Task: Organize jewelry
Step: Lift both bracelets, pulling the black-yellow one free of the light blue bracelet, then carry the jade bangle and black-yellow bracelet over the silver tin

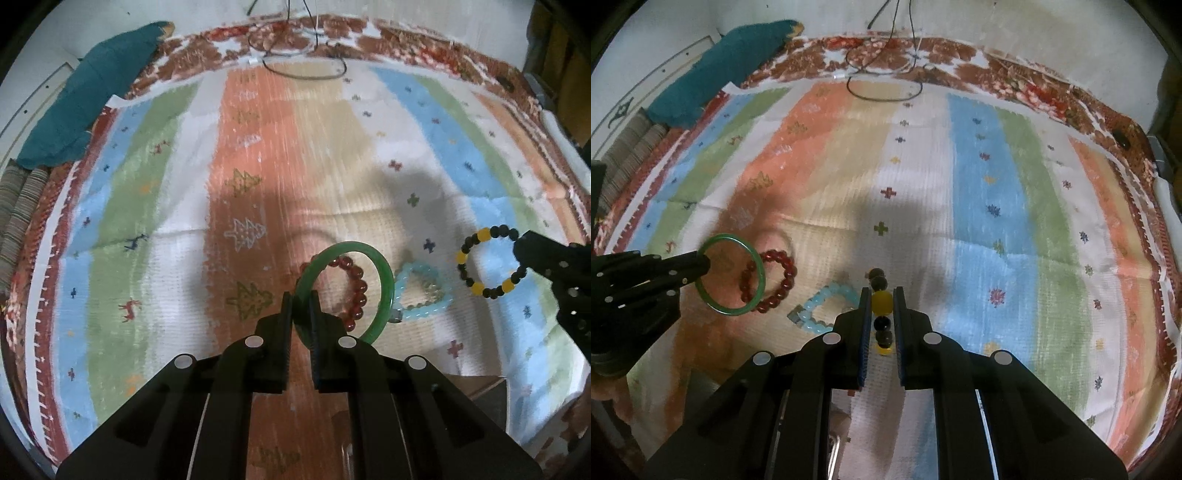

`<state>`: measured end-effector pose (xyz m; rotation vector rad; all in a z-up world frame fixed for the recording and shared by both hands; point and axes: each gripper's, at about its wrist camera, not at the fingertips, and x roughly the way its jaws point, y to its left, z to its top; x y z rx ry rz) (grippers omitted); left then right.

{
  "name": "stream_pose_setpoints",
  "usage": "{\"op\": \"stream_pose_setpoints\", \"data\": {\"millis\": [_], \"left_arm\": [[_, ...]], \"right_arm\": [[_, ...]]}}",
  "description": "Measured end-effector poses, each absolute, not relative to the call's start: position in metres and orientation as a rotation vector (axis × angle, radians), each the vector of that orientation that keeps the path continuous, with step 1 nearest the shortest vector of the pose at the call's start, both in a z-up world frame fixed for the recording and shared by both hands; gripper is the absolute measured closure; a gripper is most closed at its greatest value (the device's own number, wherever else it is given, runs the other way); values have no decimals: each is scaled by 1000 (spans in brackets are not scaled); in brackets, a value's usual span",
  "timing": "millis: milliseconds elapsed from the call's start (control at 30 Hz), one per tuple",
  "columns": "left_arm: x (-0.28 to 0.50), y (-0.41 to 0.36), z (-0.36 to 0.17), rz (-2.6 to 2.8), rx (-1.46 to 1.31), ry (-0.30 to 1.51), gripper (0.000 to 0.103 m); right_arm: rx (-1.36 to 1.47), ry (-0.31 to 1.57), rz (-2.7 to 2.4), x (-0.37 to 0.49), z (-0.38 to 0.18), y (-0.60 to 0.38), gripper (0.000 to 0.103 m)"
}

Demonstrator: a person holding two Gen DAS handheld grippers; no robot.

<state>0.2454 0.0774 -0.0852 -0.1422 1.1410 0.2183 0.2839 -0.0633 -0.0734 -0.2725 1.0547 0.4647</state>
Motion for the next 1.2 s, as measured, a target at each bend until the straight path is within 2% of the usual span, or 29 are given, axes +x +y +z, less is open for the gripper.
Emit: {"op": "stream_pose_setpoints", "data": {"millis": [500, 1200], "left_arm": [[204, 61, -42, 189, -180, 1023, 95], [148, 37, -23, 139, -186, 958, 95]], "right_arm": [[-214, 968, 486, 253, -42, -75, 91], [-186, 892, 557, 192, -18, -87, 91]]}}
